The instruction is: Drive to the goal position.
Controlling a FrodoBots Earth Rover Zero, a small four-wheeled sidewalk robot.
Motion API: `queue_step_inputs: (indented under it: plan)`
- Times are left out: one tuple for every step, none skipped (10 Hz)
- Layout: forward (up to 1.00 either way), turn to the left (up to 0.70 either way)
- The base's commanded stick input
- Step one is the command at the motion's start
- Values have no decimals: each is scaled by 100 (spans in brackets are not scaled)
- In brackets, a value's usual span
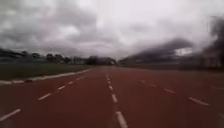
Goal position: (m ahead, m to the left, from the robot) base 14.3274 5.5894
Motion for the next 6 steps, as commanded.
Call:
queue_step_inputs:
  plan:
    - [70,0]
    - [70,0]
    - [70,10]
    - [70,30]
    - [70,35]
    - [70,35]
